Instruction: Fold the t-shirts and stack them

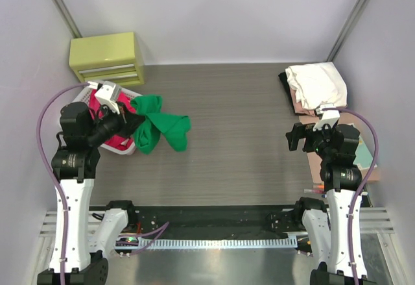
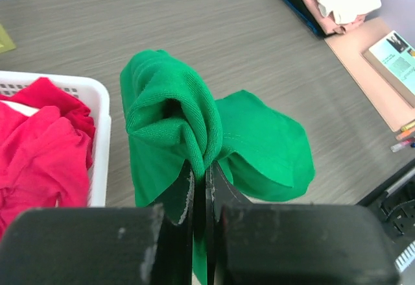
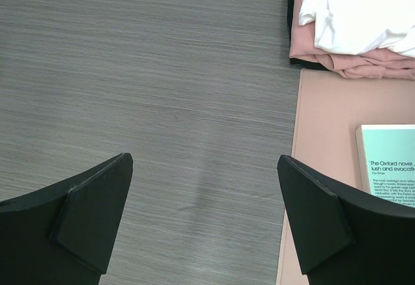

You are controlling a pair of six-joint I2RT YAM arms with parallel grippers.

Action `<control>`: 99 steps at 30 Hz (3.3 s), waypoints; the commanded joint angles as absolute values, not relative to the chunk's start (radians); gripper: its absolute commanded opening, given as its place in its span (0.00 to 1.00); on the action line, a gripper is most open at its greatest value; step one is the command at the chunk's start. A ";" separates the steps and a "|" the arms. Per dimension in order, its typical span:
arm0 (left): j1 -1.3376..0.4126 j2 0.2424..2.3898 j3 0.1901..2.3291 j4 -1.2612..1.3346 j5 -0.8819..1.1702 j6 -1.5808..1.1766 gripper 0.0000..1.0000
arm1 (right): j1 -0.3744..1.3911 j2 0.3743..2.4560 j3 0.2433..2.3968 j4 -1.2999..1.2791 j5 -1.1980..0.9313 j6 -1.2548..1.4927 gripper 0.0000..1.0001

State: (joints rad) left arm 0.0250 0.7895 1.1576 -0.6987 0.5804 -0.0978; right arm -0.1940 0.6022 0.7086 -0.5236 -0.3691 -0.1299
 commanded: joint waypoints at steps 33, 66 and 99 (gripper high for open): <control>-0.032 0.810 1.135 -0.600 0.655 -0.074 1.00 | -0.199 0.589 0.706 -0.480 -0.364 -0.137 1.00; -0.117 1.419 1.172 -0.540 -0.354 0.025 0.98 | 0.106 0.991 0.868 -0.586 -0.224 -0.193 1.00; 0.268 1.846 1.346 -0.427 0.068 -0.005 1.00 | 0.107 0.902 0.796 -0.568 -0.241 -0.222 1.00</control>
